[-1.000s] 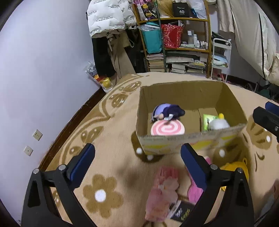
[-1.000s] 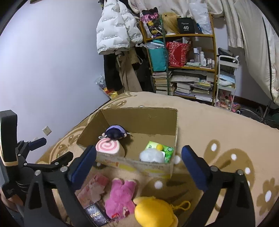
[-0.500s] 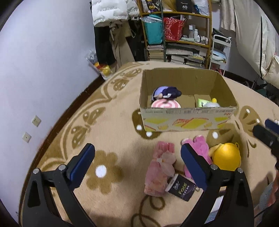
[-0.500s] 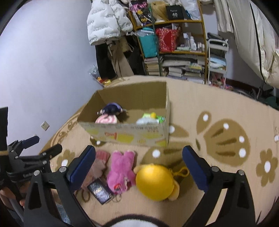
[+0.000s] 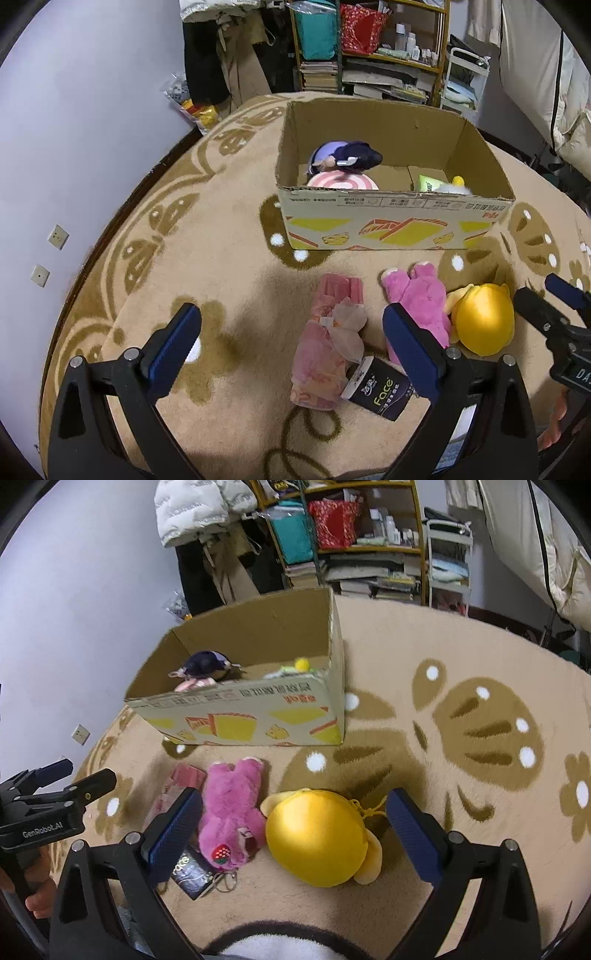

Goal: Organize soft objects
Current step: 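Move both tools back toward the pink bear and yellow plush, then grasp the pink wrapped tissue pack with the left tool while the right tool grasps the yellow plush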

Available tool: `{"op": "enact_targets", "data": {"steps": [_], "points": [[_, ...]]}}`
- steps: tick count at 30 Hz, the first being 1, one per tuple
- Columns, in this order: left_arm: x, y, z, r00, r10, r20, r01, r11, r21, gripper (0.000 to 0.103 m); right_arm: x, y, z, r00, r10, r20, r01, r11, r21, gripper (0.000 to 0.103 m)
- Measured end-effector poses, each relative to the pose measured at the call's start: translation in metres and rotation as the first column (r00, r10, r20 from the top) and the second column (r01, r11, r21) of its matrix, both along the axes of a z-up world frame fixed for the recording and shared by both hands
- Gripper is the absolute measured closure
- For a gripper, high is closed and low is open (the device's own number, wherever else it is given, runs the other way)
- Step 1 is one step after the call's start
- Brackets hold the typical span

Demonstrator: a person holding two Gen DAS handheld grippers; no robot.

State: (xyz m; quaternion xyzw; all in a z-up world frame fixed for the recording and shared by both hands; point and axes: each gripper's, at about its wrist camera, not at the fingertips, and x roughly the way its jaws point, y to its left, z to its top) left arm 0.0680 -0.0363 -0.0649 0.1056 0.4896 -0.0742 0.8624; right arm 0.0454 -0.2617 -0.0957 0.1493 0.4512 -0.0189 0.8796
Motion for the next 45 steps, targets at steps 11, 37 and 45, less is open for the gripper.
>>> {"op": "enact_targets", "data": {"steps": [11, 37, 45], "points": [[0.020, -0.019, -0.035, 0.995, -0.033, -0.090, 0.038, 0.998, 0.053, 0.005, 0.020, -0.007, -0.039, 0.992, -0.030, -0.120, 0.032, 0.999, 0.012, 0.000], [0.046, -0.029, -0.096, 0.975, -0.020, -0.220, 0.046, 0.993, 0.110, 0.005, 0.042, -0.009, -0.089, 0.963, -0.032, -0.269, 0.042, 0.999, 0.033, 0.000], [0.049, -0.030, -0.109, 0.972, -0.012, -0.234, 0.048, 0.987, 0.151, 0.005, 0.046, -0.005, -0.095, 0.958, -0.021, -0.285, 0.028, 0.999, 0.021, 0.000]]}}
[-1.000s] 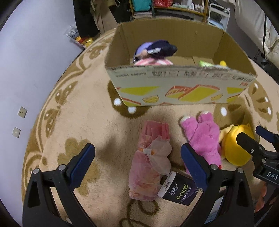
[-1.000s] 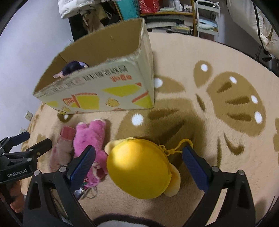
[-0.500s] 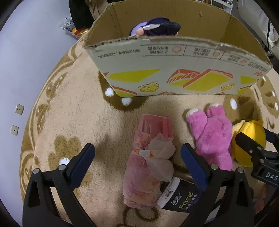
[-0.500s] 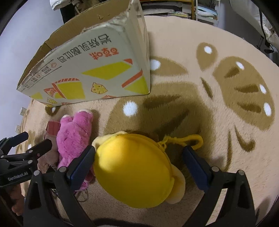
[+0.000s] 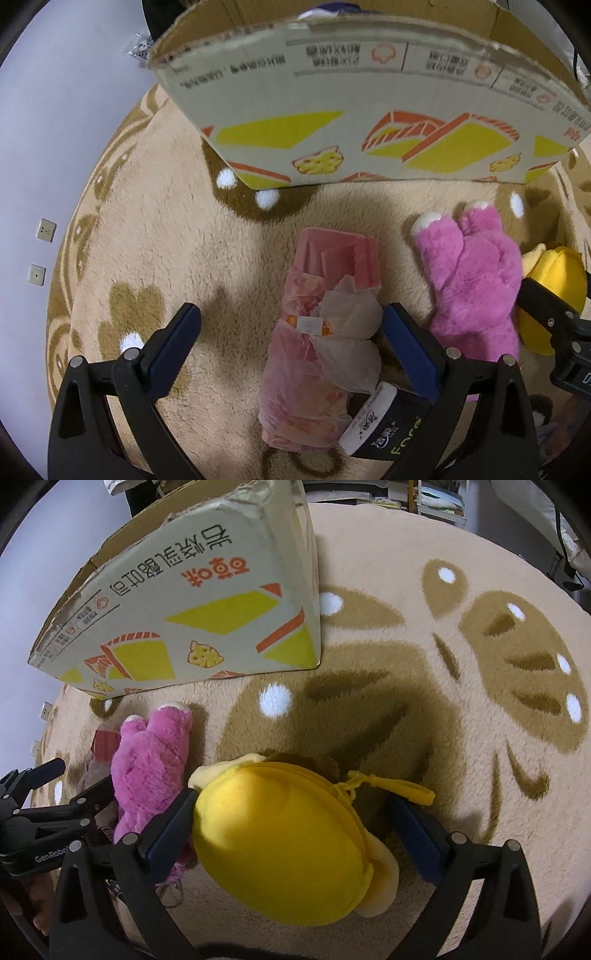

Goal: Organize soft objects
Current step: 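Grasp the pink wrapped tissue pack with the left tool while the right tool grasps the yellow plush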

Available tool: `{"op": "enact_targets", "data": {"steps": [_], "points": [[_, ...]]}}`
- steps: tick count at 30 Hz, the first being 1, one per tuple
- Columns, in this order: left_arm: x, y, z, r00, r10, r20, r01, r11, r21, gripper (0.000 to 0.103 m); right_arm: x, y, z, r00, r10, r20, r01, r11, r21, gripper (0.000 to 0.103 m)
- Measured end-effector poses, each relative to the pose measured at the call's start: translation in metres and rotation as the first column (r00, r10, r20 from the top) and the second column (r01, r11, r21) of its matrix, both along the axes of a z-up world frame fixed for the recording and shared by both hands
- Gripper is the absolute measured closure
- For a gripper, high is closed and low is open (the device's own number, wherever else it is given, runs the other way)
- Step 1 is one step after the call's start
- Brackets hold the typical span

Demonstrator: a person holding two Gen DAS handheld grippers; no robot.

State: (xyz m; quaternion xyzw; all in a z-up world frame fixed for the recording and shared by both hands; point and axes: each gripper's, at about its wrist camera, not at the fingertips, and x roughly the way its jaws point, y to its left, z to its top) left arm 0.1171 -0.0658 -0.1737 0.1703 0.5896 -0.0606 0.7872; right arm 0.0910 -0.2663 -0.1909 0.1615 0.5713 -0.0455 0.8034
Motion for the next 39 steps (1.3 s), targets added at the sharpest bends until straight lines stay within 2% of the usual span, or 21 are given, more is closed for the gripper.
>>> {"op": "enact_targets", "data": {"steps": [5, 10, 12, 16, 19, 23, 31, 36, 39], "points": [[0.003, 0.004, -0.006, 1.000, 0.010, -0.018, -0.010, 1.000, 0.000, 0.007, 0.004, 0.010, -0.006, 1.000, 0.012, -0.011, -0.012, 1.000, -0.014, 0.000], [0.008, 0.011, -0.013, 0.998, 0.022, -0.051, -0.023, 1.000, -0.019, 0.018, 0.003, 0.021, -0.009, 0.999, 0.030, -0.029, -0.032, 0.999, -0.043, 0.000], [0.006, 0.010, -0.013, 0.998, 0.022, -0.058, -0.024, 0.999, -0.036, 0.024, 0.001, 0.024, -0.010, 0.999, 0.032, -0.041, -0.034, 0.998, -0.048, 0.000], [0.003, 0.009, -0.013, 0.996, 0.026, -0.087, -0.035, 0.995, -0.097, 0.047, -0.006, 0.027, -0.011, 0.998, 0.032, -0.058, -0.034, 0.999, -0.031, 0.000], [0.000, 0.008, -0.012, 0.996, 0.025, -0.085, -0.034, 0.994, -0.099, 0.055, -0.010, 0.030, -0.009, 0.998, 0.042, -0.050, -0.043, 0.999, -0.031, 0.001], [-0.005, 0.006, -0.010, 0.998, 0.020, -0.064, -0.025, 0.996, -0.082, 0.057, -0.016, 0.035, -0.006, 0.998, 0.054, -0.028, -0.054, 0.998, -0.015, 0.011], [-0.012, 0.015, 0.003, 0.999, 0.048, -0.014, -0.049, 0.998, -0.050, 0.058, -0.027, 0.036, 0.006, 0.998, 0.056, 0.040, -0.056, 0.998, -0.012, 0.014], [-0.024, 0.025, 0.022, 0.996, 0.085, 0.029, -0.082, 0.993, -0.082, 0.058, -0.034, 0.035, 0.025, 0.988, 0.048, 0.147, -0.047, 0.999, -0.009, 0.014], [-0.031, 0.027, 0.038, 0.992, 0.100, 0.080, -0.092, 0.991, -0.092, 0.058, -0.034, 0.031, 0.050, 0.963, 0.042, 0.267, -0.040, 0.999, -0.012, 0.014]]}}
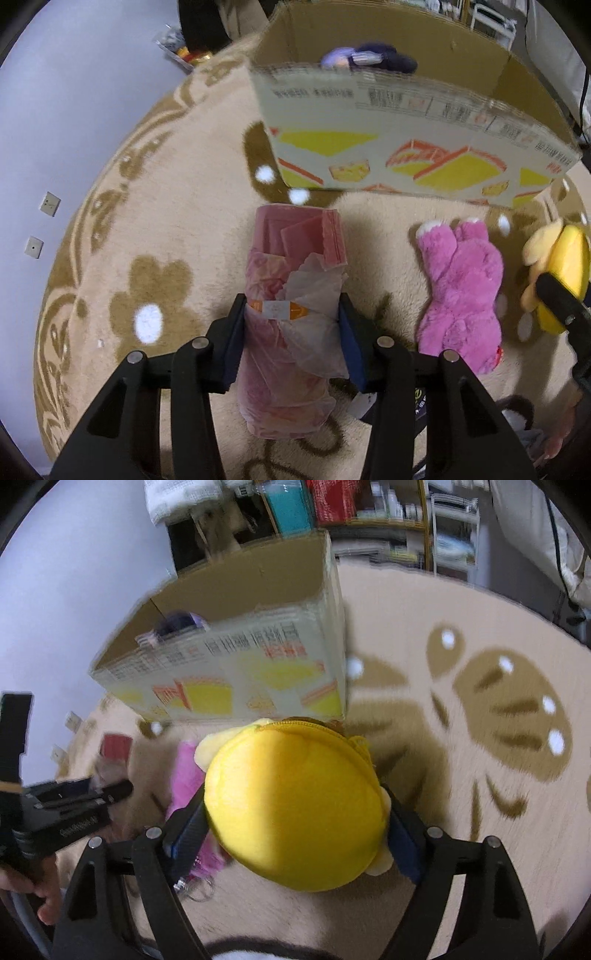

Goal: Organize soft objects
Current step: 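Grasp the pink wrapped tissue pack with the left tool while the right tool grasps the yellow plush, then carry the pink tissue pack and yellow plush over the box, release both inside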

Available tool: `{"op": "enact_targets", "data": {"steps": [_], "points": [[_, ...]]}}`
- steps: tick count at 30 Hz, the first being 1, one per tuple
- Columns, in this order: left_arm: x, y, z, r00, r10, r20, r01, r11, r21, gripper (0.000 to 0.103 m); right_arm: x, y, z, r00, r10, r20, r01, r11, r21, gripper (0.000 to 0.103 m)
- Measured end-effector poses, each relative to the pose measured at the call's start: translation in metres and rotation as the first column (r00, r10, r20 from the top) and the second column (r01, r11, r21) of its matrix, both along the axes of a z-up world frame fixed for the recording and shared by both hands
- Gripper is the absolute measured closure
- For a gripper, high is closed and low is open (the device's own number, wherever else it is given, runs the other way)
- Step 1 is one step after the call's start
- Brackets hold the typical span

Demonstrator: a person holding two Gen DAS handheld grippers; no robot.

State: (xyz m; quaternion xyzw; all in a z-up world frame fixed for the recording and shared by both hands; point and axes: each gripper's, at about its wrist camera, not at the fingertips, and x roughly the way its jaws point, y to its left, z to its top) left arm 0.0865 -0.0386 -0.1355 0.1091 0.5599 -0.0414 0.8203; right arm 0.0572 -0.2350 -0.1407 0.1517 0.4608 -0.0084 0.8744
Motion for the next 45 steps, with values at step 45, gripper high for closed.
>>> {"op": "enact_targets", "data": {"steps": [45], "points": [[0.004, -0.013, 0.168, 0.787, -0.038, 0.616, 0.158, 0.977, -0.141, 0.058, 0.027, -0.015, 0.145, 0.902, 0.133, 0.412, -0.061, 0.981, -0.182, 0.014]]}}
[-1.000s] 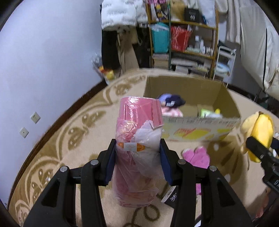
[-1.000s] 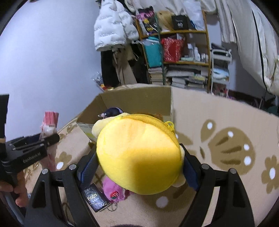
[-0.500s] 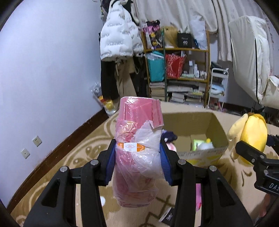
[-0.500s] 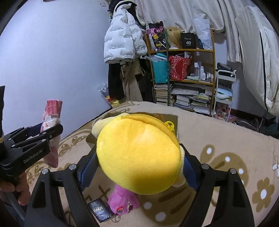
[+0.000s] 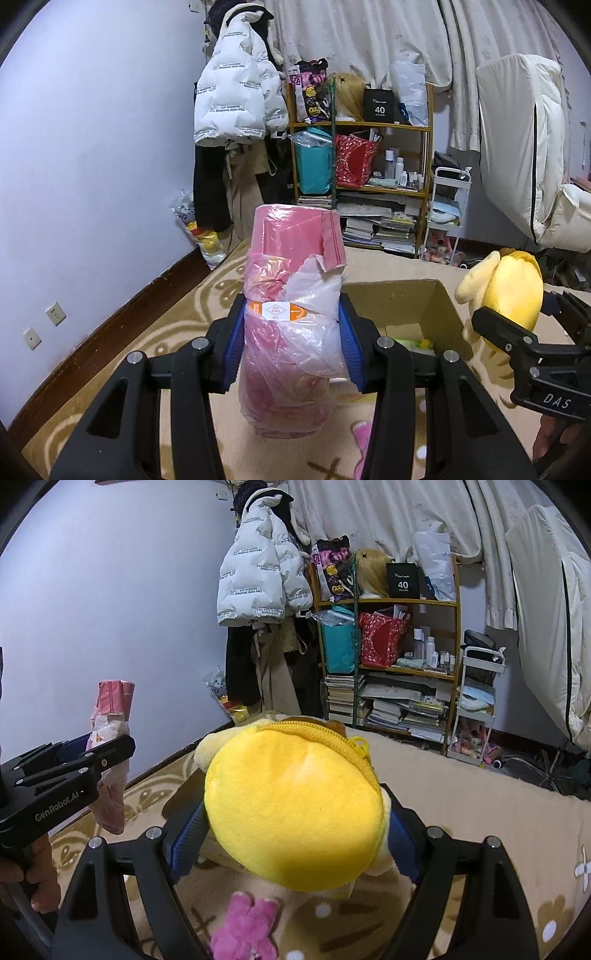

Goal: Organize soft objects
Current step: 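Carry the pink tissue pack and yellow plush over the box, release both inside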

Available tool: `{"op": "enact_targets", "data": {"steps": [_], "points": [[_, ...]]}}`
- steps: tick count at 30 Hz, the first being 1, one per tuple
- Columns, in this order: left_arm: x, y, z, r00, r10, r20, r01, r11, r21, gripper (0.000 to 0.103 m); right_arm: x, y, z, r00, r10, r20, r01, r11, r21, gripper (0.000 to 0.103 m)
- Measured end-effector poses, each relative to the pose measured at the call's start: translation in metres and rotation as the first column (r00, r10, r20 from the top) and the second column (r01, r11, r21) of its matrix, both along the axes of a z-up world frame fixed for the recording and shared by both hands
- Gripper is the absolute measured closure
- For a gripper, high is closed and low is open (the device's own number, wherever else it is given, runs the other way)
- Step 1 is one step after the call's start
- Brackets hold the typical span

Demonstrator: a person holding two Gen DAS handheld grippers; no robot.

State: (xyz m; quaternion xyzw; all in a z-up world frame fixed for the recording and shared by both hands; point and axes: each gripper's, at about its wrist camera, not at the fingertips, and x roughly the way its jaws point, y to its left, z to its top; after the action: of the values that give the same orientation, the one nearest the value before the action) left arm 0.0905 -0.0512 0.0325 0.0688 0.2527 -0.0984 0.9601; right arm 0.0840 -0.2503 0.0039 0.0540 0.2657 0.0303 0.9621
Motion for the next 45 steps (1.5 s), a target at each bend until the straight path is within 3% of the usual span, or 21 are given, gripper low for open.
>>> {"op": "enact_targets", "data": {"steps": [4, 16, 25, 31, 34, 36, 40, 45], "points": [[0.015, -0.009, -0.005, 1.000, 0.001, -0.001, -0.001, 1.000, 0.027, 0.058, 0.020, -0.004, -0.002, 1.000, 0.005, 0.000, -0.005, 1.000, 0.000, 0.014], [0.064, -0.013, -0.040, 0.984, -0.015, -0.177, 0.004, 0.998, -0.059, 0.058, 0.060, -0.020, -0.035, 0.999, 0.010, -0.048, -0.008, 0.999, 0.037, 0.014], [0.089, -0.023, -0.070, 0.958, -0.017, -0.286, 0.005, 0.999, -0.042, 0.058, 0.075, -0.022, -0.068, 0.993, 0.037, -0.109, -0.030, 0.998, 0.063, 0.014], [0.093, -0.027, -0.085, 0.948, -0.004, -0.317, 0.003, 1.000, -0.002, 0.057, 0.076, -0.025, -0.075, 0.992, 0.038, -0.116, -0.030, 0.997, 0.070, 0.013], [0.094, -0.026, -0.091, 0.943, 0.007, -0.333, 0.001, 1.000, 0.024, 0.048, 0.076, -0.026, -0.076, 0.992, 0.041, -0.118, -0.032, 0.997, 0.077, 0.013], [0.092, -0.027, -0.092, 0.944, 0.011, -0.330, 0.002, 0.999, 0.039, 0.047, 0.075, -0.026, -0.076, 0.991, 0.046, -0.125, -0.036, 0.996, 0.079, 0.012], [0.091, -0.025, -0.092, 0.939, 0.009, -0.343, 0.004, 0.999, 0.037, 0.035, 0.075, -0.026, -0.074, 0.988, 0.054, -0.145, -0.043, 0.996, 0.078, 0.011], [0.089, -0.024, -0.090, 0.943, 0.013, -0.333, 0.002, 0.999, 0.043, 0.028, 0.074, -0.024, -0.073, 0.988, 0.054, -0.145, -0.042, 0.996, 0.083, 0.006]]}}
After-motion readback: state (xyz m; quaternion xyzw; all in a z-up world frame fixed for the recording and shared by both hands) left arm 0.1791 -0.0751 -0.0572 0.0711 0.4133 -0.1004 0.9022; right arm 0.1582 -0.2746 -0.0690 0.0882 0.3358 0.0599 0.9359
